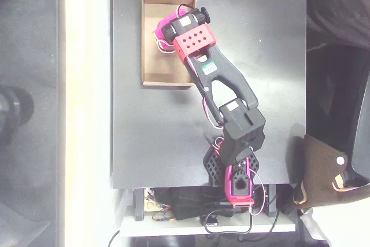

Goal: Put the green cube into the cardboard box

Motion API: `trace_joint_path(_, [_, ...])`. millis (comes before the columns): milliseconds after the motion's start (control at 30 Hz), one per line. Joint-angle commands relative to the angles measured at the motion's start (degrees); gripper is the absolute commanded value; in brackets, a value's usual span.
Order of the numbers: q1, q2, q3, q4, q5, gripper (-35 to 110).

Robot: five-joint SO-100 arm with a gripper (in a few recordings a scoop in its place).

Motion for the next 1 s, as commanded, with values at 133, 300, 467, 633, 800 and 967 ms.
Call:
trace_joint_path(133, [-0.88, 0.44, -1.67, 0.18, 0.7, 5])
trace_joint_path(300, [-0.88, 0.53, -1.67, 0.18, 0.18, 13])
trace_joint_path(467, [-0.88, 0.44, -1.67, 0.18, 0.18, 27])
trace_joint_path(633, [-0.88, 0.35, -1.41, 0.18, 0.18, 29])
trace_joint_path(800, [-0.88, 0.35, -1.41, 0.18, 0.18, 29])
trace_joint_path(967, [-0.88, 1.23, -1.67, 0.18, 0.18, 29])
